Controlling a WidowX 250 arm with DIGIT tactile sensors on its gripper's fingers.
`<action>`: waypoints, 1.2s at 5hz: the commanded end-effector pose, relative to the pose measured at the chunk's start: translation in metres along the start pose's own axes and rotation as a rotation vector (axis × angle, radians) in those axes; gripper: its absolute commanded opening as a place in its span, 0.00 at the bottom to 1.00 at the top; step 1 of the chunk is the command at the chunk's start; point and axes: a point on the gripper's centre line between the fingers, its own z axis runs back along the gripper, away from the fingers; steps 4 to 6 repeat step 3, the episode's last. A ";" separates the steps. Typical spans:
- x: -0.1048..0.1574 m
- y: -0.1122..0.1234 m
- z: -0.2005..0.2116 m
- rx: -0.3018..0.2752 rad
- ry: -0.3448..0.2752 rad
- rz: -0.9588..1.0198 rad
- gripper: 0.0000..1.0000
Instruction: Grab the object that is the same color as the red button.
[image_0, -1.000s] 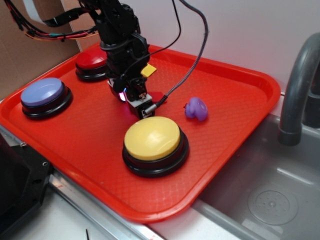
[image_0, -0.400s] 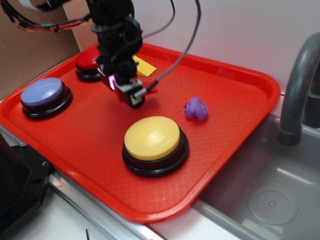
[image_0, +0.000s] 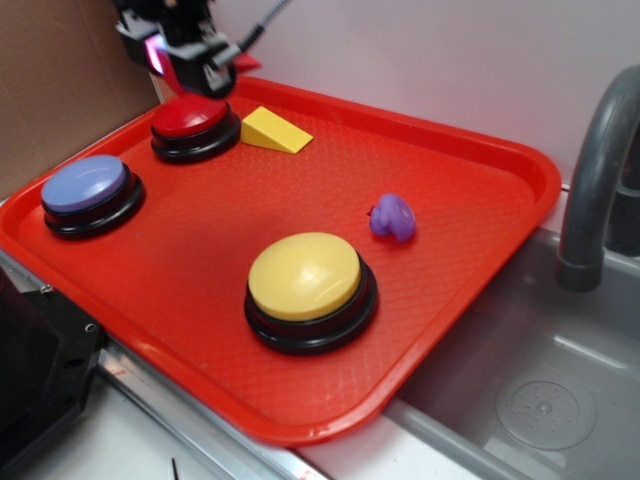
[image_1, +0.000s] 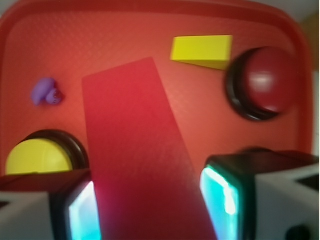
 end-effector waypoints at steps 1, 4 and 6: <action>-0.004 0.039 0.037 0.009 -0.054 0.087 0.00; 0.001 0.030 0.030 0.035 -0.035 0.051 0.00; 0.001 0.030 0.030 0.035 -0.035 0.051 0.00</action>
